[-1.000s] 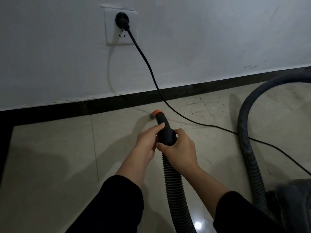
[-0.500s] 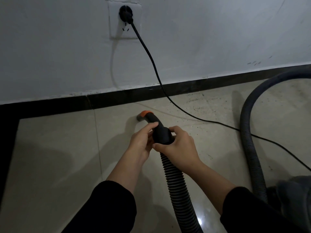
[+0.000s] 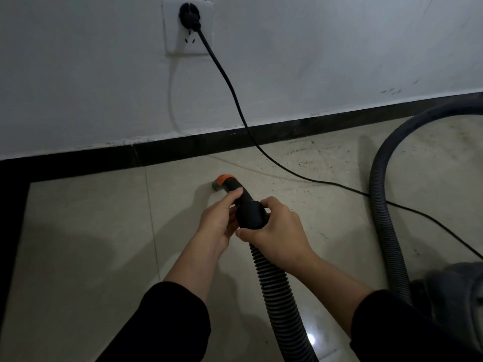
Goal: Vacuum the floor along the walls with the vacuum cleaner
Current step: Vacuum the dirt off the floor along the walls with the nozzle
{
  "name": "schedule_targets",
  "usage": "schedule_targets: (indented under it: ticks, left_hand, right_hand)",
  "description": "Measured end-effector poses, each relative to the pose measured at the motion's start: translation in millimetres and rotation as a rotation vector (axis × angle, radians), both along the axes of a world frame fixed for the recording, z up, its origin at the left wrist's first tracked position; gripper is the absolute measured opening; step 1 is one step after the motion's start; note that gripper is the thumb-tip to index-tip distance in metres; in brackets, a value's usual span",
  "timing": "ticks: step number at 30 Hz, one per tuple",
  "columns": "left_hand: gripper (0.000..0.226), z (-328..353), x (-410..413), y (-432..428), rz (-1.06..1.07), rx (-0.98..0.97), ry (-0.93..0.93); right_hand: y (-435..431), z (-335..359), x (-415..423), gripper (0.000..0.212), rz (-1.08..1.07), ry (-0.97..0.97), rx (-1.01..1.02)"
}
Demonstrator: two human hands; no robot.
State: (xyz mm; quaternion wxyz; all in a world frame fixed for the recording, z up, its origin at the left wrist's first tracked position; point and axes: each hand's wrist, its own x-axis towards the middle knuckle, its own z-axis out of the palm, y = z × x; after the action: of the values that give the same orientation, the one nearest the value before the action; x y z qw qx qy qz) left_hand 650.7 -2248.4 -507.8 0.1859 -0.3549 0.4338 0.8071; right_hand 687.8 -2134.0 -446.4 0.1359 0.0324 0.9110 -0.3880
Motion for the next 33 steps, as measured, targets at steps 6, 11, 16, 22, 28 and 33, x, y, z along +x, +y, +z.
schedule_targets:
  ticks: [6, 11, 16, 22, 28, 33]
  left_hand:
    - [0.039, 0, -4, 22, -0.060, 0.010, 0.009]
    - [0.036, 0, -7, 39, -0.113, 0.006, 0.006]
    - [0.040, -3, -8, 60, -0.143, 0.019, -0.011]
    - [0.041, -11, -4, 79, -0.148, 0.031, -0.027]
    - [0.034, -3, 11, 73, -0.133, 0.030, -0.076]
    - [0.030, 25, 48, 68, -0.155, 0.020, -0.255]
  right_hand:
    - [16, 4, 4, 0.044, -0.061, -0.015, 0.032]
    - [29, 5, 7, 0.045, -0.116, -0.023, 0.051]
    - [44, 3, 13, 0.045, -0.182, -0.035, 0.062]
    - [54, 3, 18, 0.046, -0.228, -0.049, 0.061]
    - [52, 9, 35, 0.051, -0.243, -0.107, 0.036]
    - [47, 29, 72, 0.053, -0.278, -0.220, 0.055]
